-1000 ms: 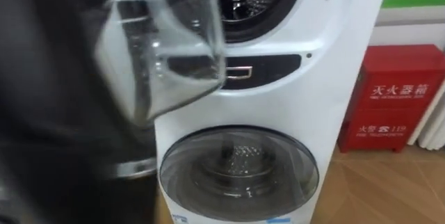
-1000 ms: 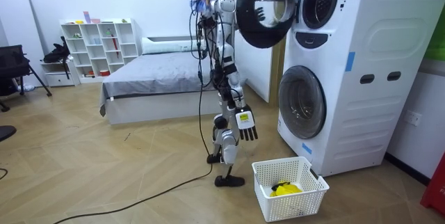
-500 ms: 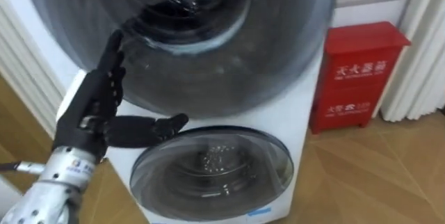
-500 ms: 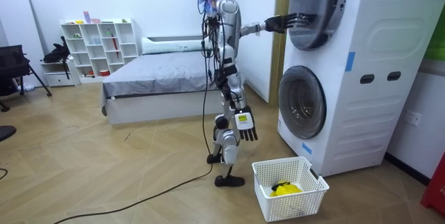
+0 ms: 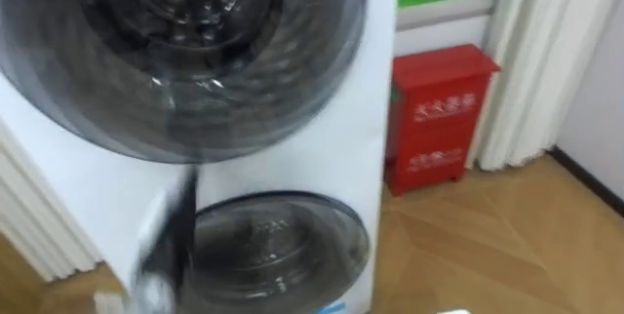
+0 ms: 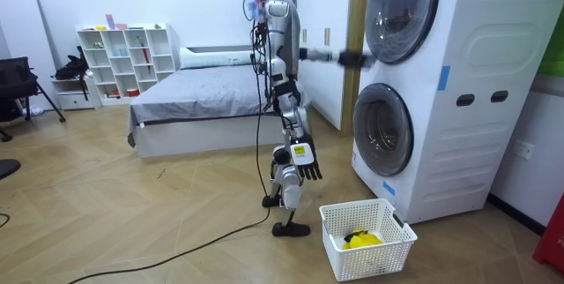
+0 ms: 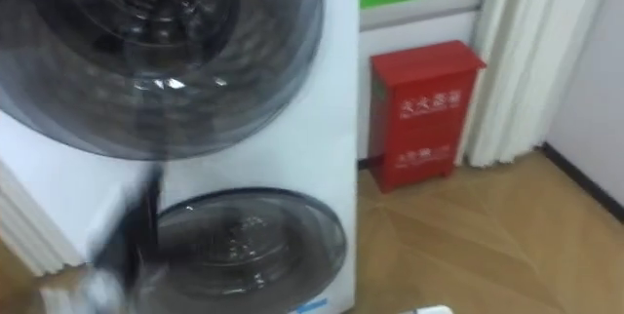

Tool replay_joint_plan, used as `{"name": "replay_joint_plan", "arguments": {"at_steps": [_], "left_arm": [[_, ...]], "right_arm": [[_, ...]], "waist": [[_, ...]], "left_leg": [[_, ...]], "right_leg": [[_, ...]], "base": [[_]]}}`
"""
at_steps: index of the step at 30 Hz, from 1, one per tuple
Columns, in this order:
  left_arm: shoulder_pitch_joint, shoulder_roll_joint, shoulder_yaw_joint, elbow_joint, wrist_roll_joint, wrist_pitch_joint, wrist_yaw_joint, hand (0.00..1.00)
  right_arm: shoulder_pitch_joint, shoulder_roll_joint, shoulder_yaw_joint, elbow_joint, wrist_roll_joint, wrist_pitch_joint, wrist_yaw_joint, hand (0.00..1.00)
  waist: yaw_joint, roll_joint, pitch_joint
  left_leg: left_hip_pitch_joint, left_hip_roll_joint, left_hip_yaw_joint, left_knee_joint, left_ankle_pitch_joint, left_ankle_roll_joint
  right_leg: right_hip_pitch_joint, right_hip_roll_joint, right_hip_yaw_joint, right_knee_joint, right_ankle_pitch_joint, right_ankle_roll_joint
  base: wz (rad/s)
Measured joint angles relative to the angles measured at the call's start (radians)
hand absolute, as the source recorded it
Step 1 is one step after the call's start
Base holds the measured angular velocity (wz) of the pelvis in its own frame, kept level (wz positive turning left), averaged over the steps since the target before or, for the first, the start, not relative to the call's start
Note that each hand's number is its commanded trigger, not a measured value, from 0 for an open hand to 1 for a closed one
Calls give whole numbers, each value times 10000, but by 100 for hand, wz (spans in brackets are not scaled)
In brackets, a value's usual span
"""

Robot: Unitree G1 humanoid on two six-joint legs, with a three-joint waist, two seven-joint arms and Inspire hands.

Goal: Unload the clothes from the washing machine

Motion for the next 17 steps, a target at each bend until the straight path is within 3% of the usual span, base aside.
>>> {"name": "replay_joint_plan", "arguments": {"at_steps": [1,2,3,5,9,14,17], "left_arm": [[276,-14,5,429,6,74,110,0],[731,-16,77,1275,-130,71,316,0],[989,-17,301,2326,-522,41,497,0],[1312,-11,914,3641,-968,-32,883,0],[1807,-11,2058,5463,-1793,-219,1699,0],[1946,-260,2548,5655,-1842,-198,1882,0],[1748,-337,2496,5837,-1753,-41,1884,0]], "right_arm": [[36,66,3,3,3,-3,15,0],[113,158,-1,30,26,-14,77,0],[168,177,0,162,133,-25,157,0],[157,192,-30,372,320,-126,220,0],[-4,219,-100,793,334,-371,292,0],[-108,217,-95,926,499,-447,459,0],[-95,222,-61,1225,874,-390,564,0]], "waist": [[14,-130,-5],[197,-292,39],[383,-466,8],[656,-583,-69],[952,-458,17],[979,-401,156],[974,-397,143]], "left_leg": [[-4,27,-11,2,4,-24],[-1,88,2,3,-13,-69],[34,117,36,5,-22,-84],[111,155,120,-2,-45,-119],[457,172,308,-71,-102,-170],[335,181,283,-80,-152,-177],[362,249,239,-72,-351,-165]], "right_leg": [[0,30,-9,-28,8,-18],[-4,99,23,-60,18,-37],[-2,120,2,-142,25,-49],[73,155,23,-219,24,-48],[392,175,47,-367,19,-40],[366,150,37,-371,-11,-61],[369,272,41,-339,-96,-121]], "base": [[0],[-5],[-6],[-17],[-14],[3],[6]]}}
